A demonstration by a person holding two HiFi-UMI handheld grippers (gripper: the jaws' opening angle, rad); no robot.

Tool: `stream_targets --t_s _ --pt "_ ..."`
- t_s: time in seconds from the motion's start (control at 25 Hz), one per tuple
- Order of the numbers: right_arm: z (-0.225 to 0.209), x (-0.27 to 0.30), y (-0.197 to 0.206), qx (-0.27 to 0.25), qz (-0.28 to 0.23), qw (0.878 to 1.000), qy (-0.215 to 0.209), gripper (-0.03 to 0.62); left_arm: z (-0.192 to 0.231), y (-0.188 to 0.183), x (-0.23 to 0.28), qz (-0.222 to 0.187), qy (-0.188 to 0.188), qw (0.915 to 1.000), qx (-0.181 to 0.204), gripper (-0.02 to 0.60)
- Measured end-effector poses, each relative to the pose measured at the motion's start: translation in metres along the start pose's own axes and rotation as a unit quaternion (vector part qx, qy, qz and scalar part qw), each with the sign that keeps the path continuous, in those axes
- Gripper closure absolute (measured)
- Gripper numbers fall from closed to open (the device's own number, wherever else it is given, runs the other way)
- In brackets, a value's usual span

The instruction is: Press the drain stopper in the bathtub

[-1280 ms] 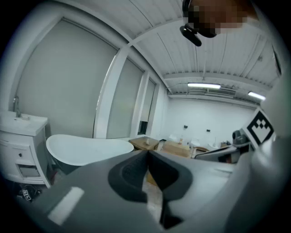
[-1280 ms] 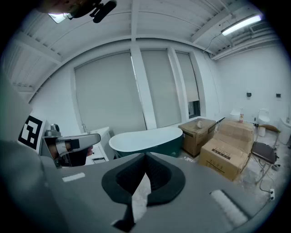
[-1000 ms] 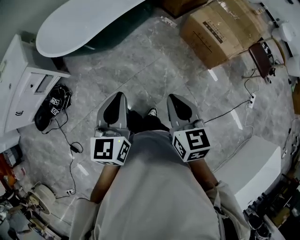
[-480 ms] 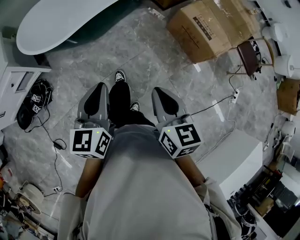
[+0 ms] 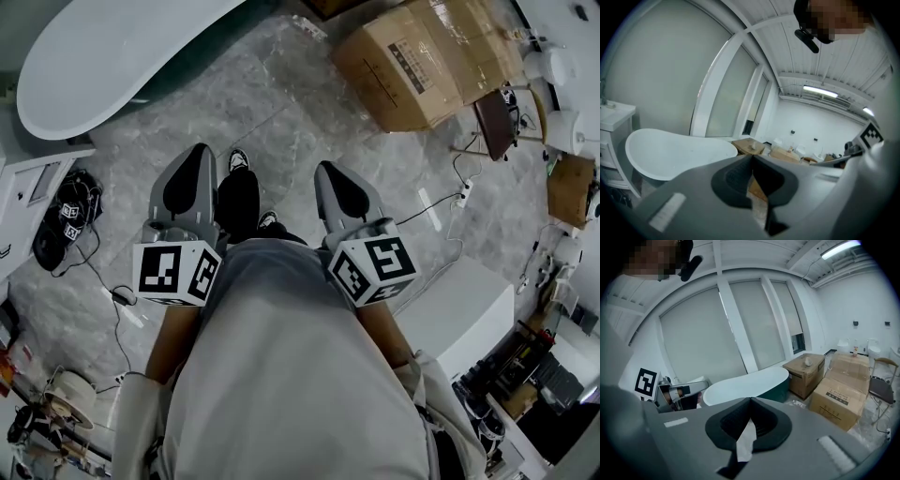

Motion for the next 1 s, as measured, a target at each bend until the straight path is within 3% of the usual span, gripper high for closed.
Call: stream_targets --t_s 0.48,1.0 --pt "0.017 0.112 -0.048 -0.021 0.003 1.0 -0.021 0.606 0.063 -0.044 0.098 -0.001 0.063 0.998 0.0 0.581" --pt "0.028 0.166 -0.069 -0.028 0.008 0.999 -0.042 0.606 0.097 -0.057 0.13 0.0 0.07 0.9975 -0.013 0.581"
Point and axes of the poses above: the fingertips, and each gripper's own axes: x forward along the fingers, z to its left, y out of its underside, the point moved 6 cm from there along -x, backward along the fingers, and after that the axes turned 11 degrees about -z, right-handed, at the moved point
